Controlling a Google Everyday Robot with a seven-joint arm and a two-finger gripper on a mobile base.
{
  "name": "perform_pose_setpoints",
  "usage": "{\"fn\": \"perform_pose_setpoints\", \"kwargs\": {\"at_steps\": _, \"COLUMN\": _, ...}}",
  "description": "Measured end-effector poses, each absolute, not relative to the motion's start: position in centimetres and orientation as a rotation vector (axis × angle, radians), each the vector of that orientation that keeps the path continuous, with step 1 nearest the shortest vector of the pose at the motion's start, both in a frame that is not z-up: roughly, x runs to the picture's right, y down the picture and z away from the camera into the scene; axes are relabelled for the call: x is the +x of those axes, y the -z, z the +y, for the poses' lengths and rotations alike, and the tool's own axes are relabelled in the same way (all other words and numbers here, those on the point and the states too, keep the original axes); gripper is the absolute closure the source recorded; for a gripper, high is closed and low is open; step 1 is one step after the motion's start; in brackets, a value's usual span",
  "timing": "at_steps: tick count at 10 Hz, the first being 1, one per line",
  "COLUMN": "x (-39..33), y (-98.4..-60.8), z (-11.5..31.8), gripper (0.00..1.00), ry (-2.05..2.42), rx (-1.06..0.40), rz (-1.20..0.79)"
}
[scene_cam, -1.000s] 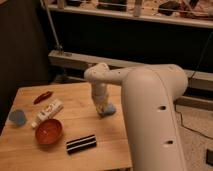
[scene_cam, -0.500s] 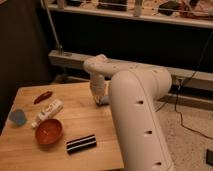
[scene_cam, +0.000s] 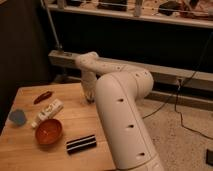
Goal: Wipe the white sponge on the table
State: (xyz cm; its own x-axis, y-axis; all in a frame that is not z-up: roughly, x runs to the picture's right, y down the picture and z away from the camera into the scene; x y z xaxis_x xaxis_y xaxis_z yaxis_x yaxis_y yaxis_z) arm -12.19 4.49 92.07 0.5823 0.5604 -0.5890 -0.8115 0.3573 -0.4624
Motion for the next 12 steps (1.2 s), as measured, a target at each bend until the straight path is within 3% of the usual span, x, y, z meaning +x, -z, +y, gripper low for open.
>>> {"fn": "perform_pose_setpoints", "kwargs": {"at_steps": 7, "x": -19.2, "y": -87.0, "z": 10.0, "gripper": 1.0, "ry": -0.663, "rx": -0.828, "rz": 0.323}}
{"fn": "perform_pose_setpoints", "kwargs": {"at_steps": 12, "x": -18.3, "y": -84.6, "z": 13.8, "gripper": 1.0, "ry": -0.627, "rx": -0.87, "rz": 0.33}}
